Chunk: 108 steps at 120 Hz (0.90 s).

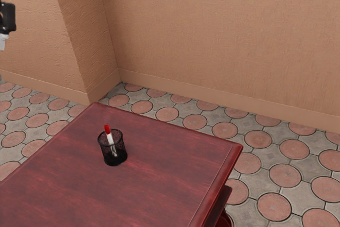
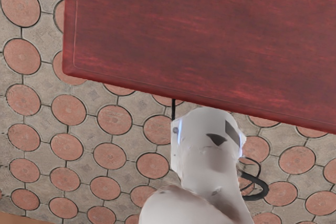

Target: Take the marker out of the pen holder and place it to the left of the pen holder.

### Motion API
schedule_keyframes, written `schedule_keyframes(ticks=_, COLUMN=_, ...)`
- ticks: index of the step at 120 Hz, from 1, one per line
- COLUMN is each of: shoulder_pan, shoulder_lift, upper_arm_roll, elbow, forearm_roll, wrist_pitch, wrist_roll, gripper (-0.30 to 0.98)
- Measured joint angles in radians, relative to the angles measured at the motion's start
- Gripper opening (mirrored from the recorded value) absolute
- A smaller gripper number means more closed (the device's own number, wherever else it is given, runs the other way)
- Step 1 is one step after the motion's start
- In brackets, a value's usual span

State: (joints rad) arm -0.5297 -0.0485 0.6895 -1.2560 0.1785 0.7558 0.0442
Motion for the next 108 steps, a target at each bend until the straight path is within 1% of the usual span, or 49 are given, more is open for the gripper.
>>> schedule_keyframes(ticks=4, shoulder_pan=-0.012, shoulder_lift=0.044, upper_arm_roll=-0.001, elbow=-0.035, forearm_roll=0.001, wrist_pitch=0.099, wrist_roll=0.006, gripper=0.68)
schedule_keyframes(ticks=12, shoulder_pan=-0.066, shoulder_lift=0.097, upper_arm_roll=0.0, elbow=-0.063, forearm_roll=-0.022, wrist_pitch=0.256, wrist_roll=0.016, gripper=0.67)
schedule_keyframes(ticks=17, shoulder_pan=-0.098, shoulder_lift=0.126, upper_arm_roll=0.001, elbow=-0.076, forearm_roll=-0.034, wrist_pitch=0.332, wrist_roll=0.021, gripper=0.67)
schedule_keyframes(ticks=25, shoulder_pan=-0.117, shoulder_lift=0.184, upper_arm_roll=-0.009, elbow=-0.103, forearm_roll=-0.051, wrist_pitch=0.44, wrist_roll=0.025, gripper=0.67)
schedule_keyframes(ticks=29, shoulder_pan=-0.13, shoulder_lift=0.192, upper_arm_roll=-0.008, elbow=-0.163, forearm_roll=-0.069, wrist_pitch=0.49, wrist_roll=0.021, gripper=0.67)
schedule_keyframes(ticks=33, shoulder_pan=-0.139, shoulder_lift=0.18, upper_arm_roll=-0.008, elbow=-0.25, forearm_roll=-0.084, wrist_pitch=0.544, wrist_roll=0.014, gripper=0.67)
schedule_keyframes(ticks=40, shoulder_pan=-0.142, shoulder_lift=0.097, upper_arm_roll=-0.007, elbow=-0.481, forearm_roll=-0.107, wrist_pitch=0.672, wrist_roll=0.002, gripper=0.67)
schedule_keyframes(ticks=44, shoulder_pan=-0.131, shoulder_lift=0.054, upper_arm_roll=-0.006, elbow=-0.583, forearm_roll=-0.117, wrist_pitch=0.747, wrist_roll=-0.004, gripper=0.67)
schedule_keyframes(ticks=50, shoulder_pan=-0.105, shoulder_lift=0.006, upper_arm_roll=-0.006, elbow=-0.683, forearm_roll=-0.126, wrist_pitch=0.847, wrist_roll=-0.013, gripper=0.67)
schedule_keyframes(ticks=57, shoulder_pan=-0.08, shoulder_lift=-0.027, upper_arm_roll=-0.006, elbow=-0.735, forearm_roll=-0.133, wrist_pitch=0.938, wrist_roll=-0.023, gripper=0.67)
schedule_keyframes(ticks=77, shoulder_pan=-0.129, shoulder_lift=-0.054, upper_arm_roll=-0.006, elbow=-0.806, forearm_roll=-0.142, wrist_pitch=1.096, wrist_roll=-0.047, gripper=0.67)
schedule_keyframes(ticks=108, shoulder_pan=-0.125, shoulder_lift=-0.065, upper_arm_roll=-0.005, elbow=-0.895, forearm_roll=-0.144, wrist_pitch=1.216, wrist_roll=-0.077, gripper=0.67)
